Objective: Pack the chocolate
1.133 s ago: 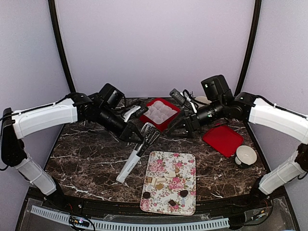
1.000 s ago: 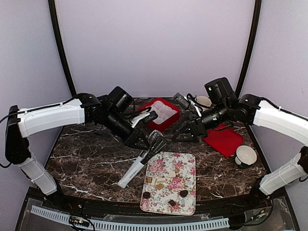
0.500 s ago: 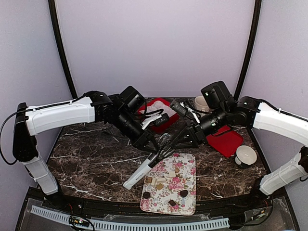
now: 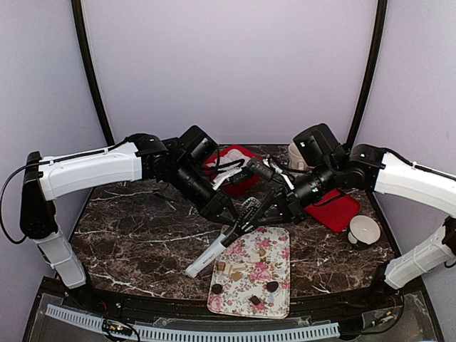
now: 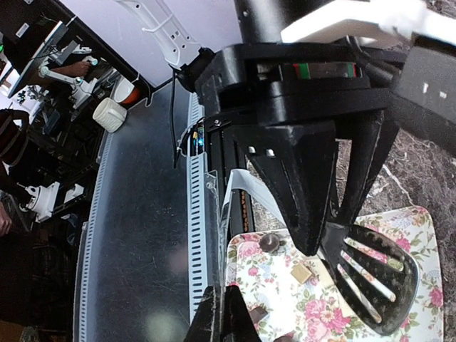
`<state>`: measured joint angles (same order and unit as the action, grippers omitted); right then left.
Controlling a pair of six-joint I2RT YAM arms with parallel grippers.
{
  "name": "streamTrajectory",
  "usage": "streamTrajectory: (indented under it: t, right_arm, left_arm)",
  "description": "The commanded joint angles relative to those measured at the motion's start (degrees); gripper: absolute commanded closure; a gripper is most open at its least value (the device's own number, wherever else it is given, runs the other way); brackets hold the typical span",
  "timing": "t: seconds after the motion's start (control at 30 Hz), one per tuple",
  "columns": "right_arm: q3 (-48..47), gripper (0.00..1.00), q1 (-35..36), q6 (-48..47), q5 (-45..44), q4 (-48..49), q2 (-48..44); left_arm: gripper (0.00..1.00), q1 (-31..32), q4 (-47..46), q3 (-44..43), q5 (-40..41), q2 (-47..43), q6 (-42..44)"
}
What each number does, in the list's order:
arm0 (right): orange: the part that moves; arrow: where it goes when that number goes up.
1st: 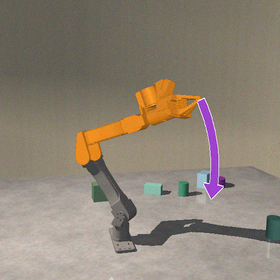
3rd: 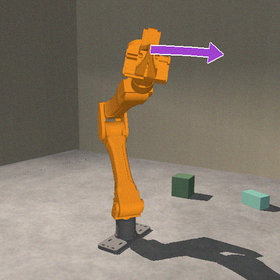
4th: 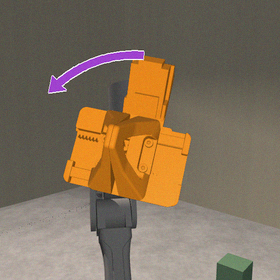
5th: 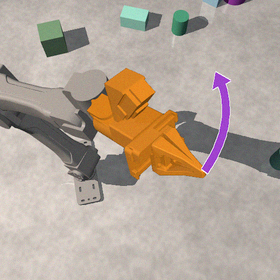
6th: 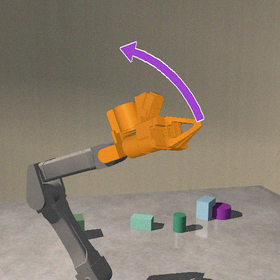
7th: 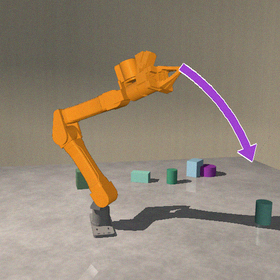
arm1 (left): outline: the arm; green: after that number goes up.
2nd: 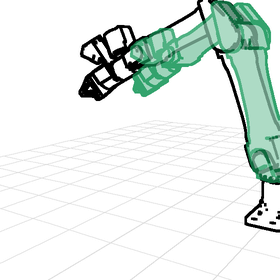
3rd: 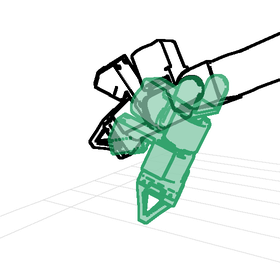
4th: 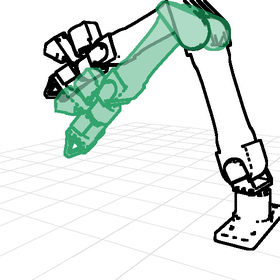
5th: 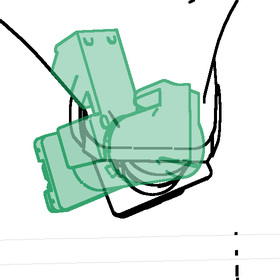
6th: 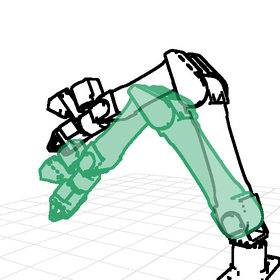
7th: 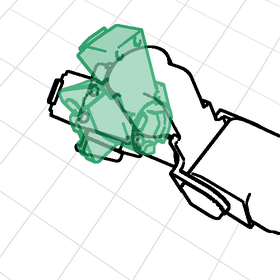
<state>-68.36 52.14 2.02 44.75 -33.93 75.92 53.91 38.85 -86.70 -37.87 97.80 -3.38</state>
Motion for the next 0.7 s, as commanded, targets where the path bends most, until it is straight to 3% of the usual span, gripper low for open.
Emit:
streamTrajectory:
  t: [0.0, 0.07, 0.33, 0.5, 0.67]
  right_arm:
    - [-1.84, 1.0, 0.1, 0.67, -2.88, 0.88, -2.52]
    - [-2.14, 1.0, -0.1, 1.4, -3.08, 1.62, -3.56]
    - [-3.92, 1.0, -0.71, 1.03, -5.18, 2.04, -8.34]
    - [-4.71, 1.0, -0.72, -0.23, -6.79, 3.04, -12.26]
    - [-5.15, 1.0, -0.72, -0.74, -7.31, 4.73, -15.02]
  left_arm:
    - [0.68, -0.8, -4.96, 1.75, 0.54, -5.6, -4.73]
    - [0.49, -1.72, -8.43, 3.78, 2.01, -9.06, -6.68]
    - [0.08, -4.89, -23.85, 18.39, 6.51, -26.23, -12.36]
    - [0.05, -5.22, -18.89, 19.15, -3.82, -28.99, -12.63]
    - [0.05, -5.13, -24.38, 22.8, -9.64, -32.98, -19.74]
